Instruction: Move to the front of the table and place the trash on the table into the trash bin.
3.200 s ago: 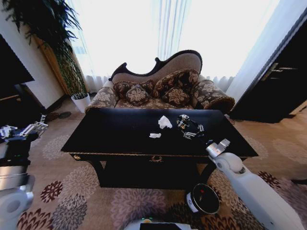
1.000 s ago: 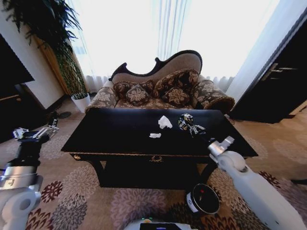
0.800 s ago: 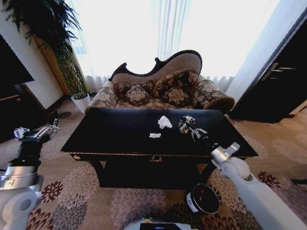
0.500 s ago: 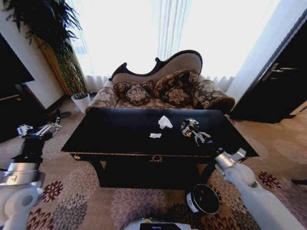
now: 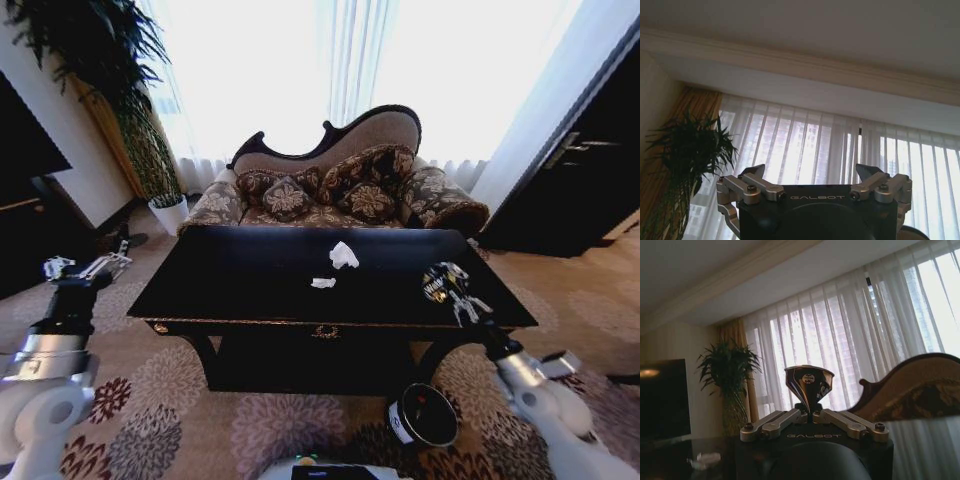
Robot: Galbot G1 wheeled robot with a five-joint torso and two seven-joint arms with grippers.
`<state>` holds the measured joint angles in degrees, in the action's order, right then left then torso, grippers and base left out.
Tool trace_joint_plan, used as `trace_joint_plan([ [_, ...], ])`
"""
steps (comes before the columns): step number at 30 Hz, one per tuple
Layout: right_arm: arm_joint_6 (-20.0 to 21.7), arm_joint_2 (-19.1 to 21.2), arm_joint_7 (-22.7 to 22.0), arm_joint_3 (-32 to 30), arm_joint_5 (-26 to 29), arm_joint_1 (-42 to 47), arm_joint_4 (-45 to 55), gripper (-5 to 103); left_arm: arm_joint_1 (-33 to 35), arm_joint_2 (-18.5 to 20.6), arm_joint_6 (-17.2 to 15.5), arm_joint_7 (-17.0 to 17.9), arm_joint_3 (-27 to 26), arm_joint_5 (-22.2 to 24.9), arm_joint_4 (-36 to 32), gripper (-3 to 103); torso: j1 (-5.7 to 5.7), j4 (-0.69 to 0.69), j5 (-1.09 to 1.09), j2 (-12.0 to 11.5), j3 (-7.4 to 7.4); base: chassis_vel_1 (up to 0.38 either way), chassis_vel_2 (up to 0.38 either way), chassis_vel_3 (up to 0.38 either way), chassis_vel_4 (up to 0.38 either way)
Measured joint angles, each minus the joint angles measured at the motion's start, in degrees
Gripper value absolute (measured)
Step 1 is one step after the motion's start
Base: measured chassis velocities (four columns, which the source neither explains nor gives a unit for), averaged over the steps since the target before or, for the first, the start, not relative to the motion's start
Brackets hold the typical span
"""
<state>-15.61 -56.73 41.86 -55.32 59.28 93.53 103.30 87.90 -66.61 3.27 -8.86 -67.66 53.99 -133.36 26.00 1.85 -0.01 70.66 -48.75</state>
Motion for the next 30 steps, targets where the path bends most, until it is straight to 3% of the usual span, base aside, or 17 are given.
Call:
trace_joint_plan([
  [7,-0.96,-1.04,4.72,-2.50,2.32,2.95,-2.73,0,-0.54,-0.24,0.08,-0.01,-1.63,1.10,0.32,100,-0.01,0.01,0.01,0.00,0.00,0.000,0.000,0.000,0.000],
  [14,-0.22,-1.17,14.67,-3.15,6.45,2.79,-6.65,0,-0.41,-1.16,0.34,-0.11,-1.52,0.96,0.33,100,0.00,0.01,-0.01,0.00,0.00,0.000,0.000,0.000,0.000],
  [26,0.80,-2.58,24.61,1.95,6.27,-0.25,-22.77,0,0.09,0.76,0.12,-0.13,-4.63,2.52,0.30,100,0.00,0.02,0.02,0.00,0.00,0.000,0.000,0.000,0.000],
  [30,0.81,-2.57,27.88,4.22,2.29,-1.96,-29.61,0,-0.04,-0.02,0.11,-0.12,-4.19,2.44,0.62,100,0.00,0.01,-0.01,0.00,-0.01,0.000,0.000,0.000,0.000],
])
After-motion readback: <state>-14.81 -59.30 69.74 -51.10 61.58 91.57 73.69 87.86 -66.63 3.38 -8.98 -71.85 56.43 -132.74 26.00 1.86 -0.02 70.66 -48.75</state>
